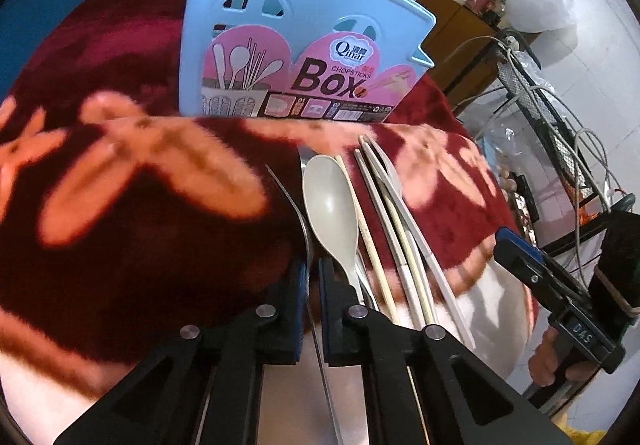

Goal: Organize utensils
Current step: 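Grasp a silver fork with the left tool while the right tool grasps a white plastic stick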

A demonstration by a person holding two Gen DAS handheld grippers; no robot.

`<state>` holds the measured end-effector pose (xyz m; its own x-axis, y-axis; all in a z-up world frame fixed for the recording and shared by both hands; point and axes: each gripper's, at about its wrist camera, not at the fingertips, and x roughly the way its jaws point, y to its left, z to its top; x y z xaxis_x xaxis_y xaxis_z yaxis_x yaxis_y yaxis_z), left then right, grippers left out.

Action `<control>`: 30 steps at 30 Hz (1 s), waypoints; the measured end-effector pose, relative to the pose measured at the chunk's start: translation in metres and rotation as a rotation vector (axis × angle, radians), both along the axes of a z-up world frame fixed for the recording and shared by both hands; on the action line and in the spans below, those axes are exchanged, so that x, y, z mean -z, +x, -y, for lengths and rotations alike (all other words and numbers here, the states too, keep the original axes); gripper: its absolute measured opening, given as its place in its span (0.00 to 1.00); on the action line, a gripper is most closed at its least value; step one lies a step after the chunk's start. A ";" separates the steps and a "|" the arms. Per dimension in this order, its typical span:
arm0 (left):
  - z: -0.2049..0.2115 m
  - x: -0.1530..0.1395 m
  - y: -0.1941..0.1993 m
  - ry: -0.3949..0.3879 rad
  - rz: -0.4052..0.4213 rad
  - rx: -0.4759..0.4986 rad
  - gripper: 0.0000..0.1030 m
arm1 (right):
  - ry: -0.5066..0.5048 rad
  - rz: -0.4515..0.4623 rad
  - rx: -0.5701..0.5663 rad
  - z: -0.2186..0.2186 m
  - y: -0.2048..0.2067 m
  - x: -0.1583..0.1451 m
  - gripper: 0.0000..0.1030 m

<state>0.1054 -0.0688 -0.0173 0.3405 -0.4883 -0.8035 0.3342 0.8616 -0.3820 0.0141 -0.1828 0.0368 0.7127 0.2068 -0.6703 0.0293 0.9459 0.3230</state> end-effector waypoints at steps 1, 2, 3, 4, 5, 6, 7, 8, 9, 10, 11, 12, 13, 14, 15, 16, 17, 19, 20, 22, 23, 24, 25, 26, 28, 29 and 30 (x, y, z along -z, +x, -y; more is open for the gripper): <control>0.000 -0.001 0.000 0.003 0.006 -0.002 0.02 | -0.002 -0.003 -0.003 -0.001 0.000 0.000 0.48; 0.001 -0.001 0.000 0.005 0.015 -0.004 0.02 | -0.007 -0.006 -0.008 -0.001 0.000 0.000 0.48; 0.000 -0.002 -0.001 0.009 0.026 -0.006 0.02 | -0.012 -0.009 -0.014 -0.003 0.002 -0.001 0.48; 0.000 -0.003 -0.002 0.014 0.038 -0.009 0.02 | -0.020 -0.013 -0.020 -0.004 0.002 -0.001 0.48; -0.001 -0.005 -0.004 0.018 0.055 -0.015 0.02 | -0.028 -0.017 -0.026 -0.006 0.003 -0.002 0.48; -0.003 -0.006 -0.005 0.017 0.063 -0.021 0.02 | -0.034 -0.020 -0.031 -0.007 0.004 -0.002 0.48; -0.007 -0.008 -0.006 0.013 0.072 -0.028 0.02 | -0.040 -0.026 -0.040 -0.009 0.005 -0.003 0.48; -0.011 -0.011 -0.008 0.008 0.089 -0.041 0.02 | -0.044 -0.033 -0.050 -0.010 0.006 -0.004 0.48; -0.016 -0.014 -0.009 0.006 0.104 -0.049 0.02 | -0.047 -0.040 -0.060 -0.011 0.008 -0.004 0.48; -0.020 -0.018 -0.010 0.008 0.122 -0.058 0.01 | -0.051 -0.048 -0.072 -0.014 0.010 -0.004 0.48; -0.024 -0.024 -0.013 0.011 0.153 -0.066 0.01 | -0.053 -0.058 -0.085 -0.016 0.011 -0.004 0.48; -0.028 -0.027 -0.015 0.008 0.170 -0.068 0.01 | -0.052 -0.069 -0.099 -0.018 0.013 -0.004 0.48; -0.032 -0.031 -0.016 0.004 0.186 -0.071 0.01 | -0.049 -0.079 -0.111 -0.020 0.014 -0.004 0.48; -0.035 -0.035 -0.018 0.002 0.210 -0.078 0.01 | -0.045 -0.095 -0.130 -0.023 0.016 -0.003 0.48; -0.037 -0.038 -0.020 0.002 0.226 -0.082 0.01 | -0.045 -0.107 -0.143 -0.026 0.017 -0.003 0.48; -0.040 -0.040 -0.021 0.002 0.242 -0.086 0.01 | -0.050 -0.119 -0.155 -0.029 0.018 -0.002 0.48; -0.042 -0.043 -0.023 0.004 0.264 -0.091 0.01 | -0.058 -0.131 -0.168 -0.032 0.019 -0.001 0.48; -0.045 -0.046 -0.026 0.005 0.289 -0.097 0.01 | -0.080 -0.152 -0.195 -0.040 0.020 0.000 0.46; -0.047 -0.047 -0.028 0.004 0.300 -0.100 0.01 | -0.089 -0.162 -0.209 -0.043 0.021 0.000 0.45; -0.050 -0.048 -0.029 0.001 0.313 -0.104 0.01 | -0.108 -0.182 -0.232 -0.048 0.022 0.001 0.44; -0.052 -0.049 -0.030 -0.003 0.318 -0.105 0.01 | -0.114 -0.191 -0.240 -0.050 0.023 0.001 0.43; -0.053 -0.049 -0.031 -0.008 0.321 -0.106 0.01 | -0.126 -0.205 -0.248 -0.053 0.024 0.002 0.42; -0.054 -0.049 -0.032 -0.013 0.324 -0.108 0.01 | -0.135 -0.216 -0.254 -0.054 0.025 0.003 0.40; -0.055 -0.049 -0.032 -0.020 0.327 -0.109 0.01 | -0.144 -0.225 -0.261 -0.056 0.026 0.004 0.39; -0.056 -0.048 -0.033 -0.025 0.328 -0.111 0.01 | -0.163 -0.238 -0.274 -0.058 0.028 0.006 0.35; -0.057 -0.048 -0.033 -0.029 0.328 -0.111 0.01 | -0.171 -0.245 -0.277 -0.059 0.030 0.008 0.33; -0.057 -0.048 -0.033 -0.031 0.328 -0.111 0.01 | -0.176 -0.251 -0.279 -0.060 0.030 0.009 0.26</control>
